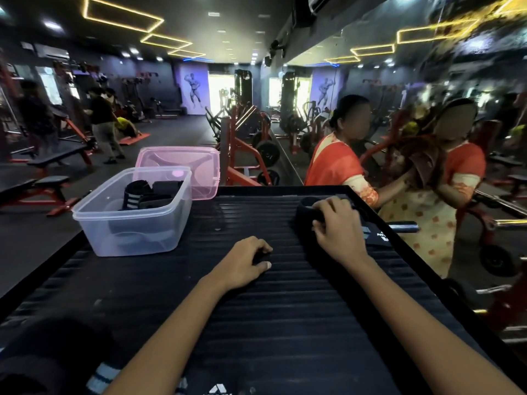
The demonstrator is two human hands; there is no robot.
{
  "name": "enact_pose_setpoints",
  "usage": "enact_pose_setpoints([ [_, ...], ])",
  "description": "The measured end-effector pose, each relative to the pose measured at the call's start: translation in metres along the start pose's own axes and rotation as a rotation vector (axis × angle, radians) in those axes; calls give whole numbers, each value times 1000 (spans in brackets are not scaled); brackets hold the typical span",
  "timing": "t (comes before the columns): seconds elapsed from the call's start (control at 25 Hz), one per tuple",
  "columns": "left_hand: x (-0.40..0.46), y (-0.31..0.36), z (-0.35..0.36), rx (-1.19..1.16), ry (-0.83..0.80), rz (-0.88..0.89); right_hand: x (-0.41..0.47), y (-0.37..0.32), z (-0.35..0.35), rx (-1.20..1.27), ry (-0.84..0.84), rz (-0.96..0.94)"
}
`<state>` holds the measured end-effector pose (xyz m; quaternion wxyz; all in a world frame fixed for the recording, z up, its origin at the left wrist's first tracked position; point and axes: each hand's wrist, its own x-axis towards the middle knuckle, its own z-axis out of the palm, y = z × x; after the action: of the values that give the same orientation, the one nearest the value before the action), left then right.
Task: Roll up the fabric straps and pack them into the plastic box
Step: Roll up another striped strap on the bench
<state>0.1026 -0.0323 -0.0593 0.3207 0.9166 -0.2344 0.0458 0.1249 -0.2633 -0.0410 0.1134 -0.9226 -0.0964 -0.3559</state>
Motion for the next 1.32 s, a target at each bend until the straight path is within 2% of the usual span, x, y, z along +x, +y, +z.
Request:
enact_pose_setpoints([
  [0.12,1,2,0,15,-5,7,-3,22,0,-138,-215,166],
  [0.28,1,3,-3,-87,35,-25,3,14,-8,-37,-257,74],
  [0.4,2,11,-9,-330,171,-83,4,-13,-15,36,-368,-158],
  [0.56,7,7,-19,-712,231,-358,-7,-45,-16,17,-267,-470],
  [0.68,7,-7,-23,-566,280,-502,-12,-60,-13,-56,-166,-718],
  [0.8,9,-19,-28,-486,408,-593,-14,-63,-15,-56,-92,-829],
  [0.92,10,-36,-33,-565,549,-643,-9,-59,-17,-52,-82,-798],
  [1.0,9,-40,-35,-556,591,-645,-5,-50,-19,-43,-150,-733],
  [1.16,9,-35,-33,-688,675,-617,4,-34,-34,-91,-482,-504],
  [1.32,6,-46,-38,-790,750,-647,8,-12,-40,-156,-702,-228],
])
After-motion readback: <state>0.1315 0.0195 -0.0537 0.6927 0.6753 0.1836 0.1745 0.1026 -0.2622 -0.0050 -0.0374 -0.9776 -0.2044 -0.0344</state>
